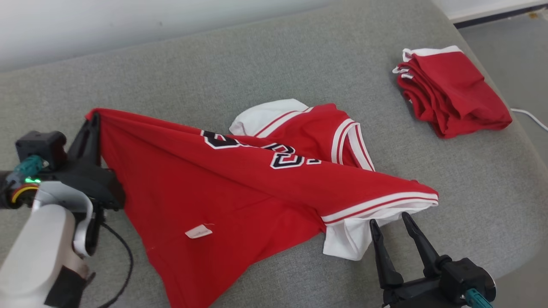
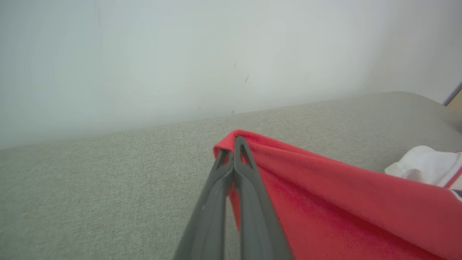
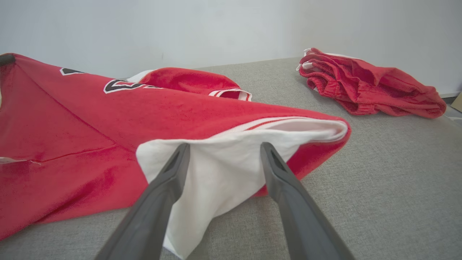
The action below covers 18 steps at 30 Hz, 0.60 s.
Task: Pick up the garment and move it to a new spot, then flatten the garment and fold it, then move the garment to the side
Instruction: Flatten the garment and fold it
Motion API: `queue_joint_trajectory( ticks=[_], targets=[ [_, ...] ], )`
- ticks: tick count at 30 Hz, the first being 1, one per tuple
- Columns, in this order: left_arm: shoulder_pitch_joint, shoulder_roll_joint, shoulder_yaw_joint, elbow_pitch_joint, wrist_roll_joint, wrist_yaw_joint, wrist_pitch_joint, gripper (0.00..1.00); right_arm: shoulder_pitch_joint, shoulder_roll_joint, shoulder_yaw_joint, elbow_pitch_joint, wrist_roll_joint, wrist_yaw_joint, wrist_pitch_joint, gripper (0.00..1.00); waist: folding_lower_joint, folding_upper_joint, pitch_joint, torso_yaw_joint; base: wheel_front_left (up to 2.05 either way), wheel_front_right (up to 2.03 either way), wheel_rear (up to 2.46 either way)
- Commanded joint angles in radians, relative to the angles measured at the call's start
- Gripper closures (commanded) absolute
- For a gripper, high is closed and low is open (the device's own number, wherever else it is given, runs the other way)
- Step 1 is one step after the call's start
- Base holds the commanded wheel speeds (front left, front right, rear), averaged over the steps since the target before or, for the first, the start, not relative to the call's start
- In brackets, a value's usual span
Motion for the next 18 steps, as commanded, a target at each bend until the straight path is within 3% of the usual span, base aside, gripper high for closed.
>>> queue_joint_trajectory(
  ticks=[1, 3, 4, 5, 6, 18],
  targets=[
    [-0.02, 0.016, 0.0, 0.013, 0.013, -0.006, -0.005, 1.0, -0.01, 0.001, 0.005, -0.004, -0.006, -0.003, -0.003, 0.0, -0.0002, -0.0001, 0.026, -0.01, 0.0, 0.0, 0.0],
    [-0.039, 0.02, -0.009, 0.033, 0.02, -0.003, 0.0, 1.0, -0.013, 0.001, 0.008, -0.002, -0.007, -0.003, -0.003, 0.0, -0.0002, -0.0001, 0.033, -0.01, 0.0, 0.0, 0.0],
    [-0.045, 0.021, -0.011, 0.044, 0.022, -0.002, 0.001, 0.87, -0.015, 0.001, 0.011, 0.001, -0.007, -0.003, -0.002, 0.0, -0.0002, -0.0001, 0.034, -0.009, 0.0, 0.0, 0.0],
    [-0.051, 0.021, -0.011, 0.052, 0.022, 0.002, 0.0, 0.13, -0.016, 0.001, 0.014, 0.003, -0.006, -0.003, -0.001, 0.0, -0.0002, -0.0001, 0.035, -0.009, 0.0, 0.0, 0.0],
    [-0.056, 0.017, -0.01, 0.06, 0.021, 0.003, -0.007, 0.0, -0.018, 0.001, 0.015, 0.004, -0.005, -0.003, 0.0, 0.0, -0.0002, -0.0001, 0.034, -0.007, 0.0, 0.0, 0.0],
    [0.086, -0.096, -0.031, 0.098, -0.024, -0.011, -0.11, 0.0, 0.032, -0.001, -0.02, 0.012, -0.02, -0.003, 0.024, 0.0, -0.0002, -0.0001, -0.083, 0.075, 0.0, 0.0, 0.0]
  ],
)
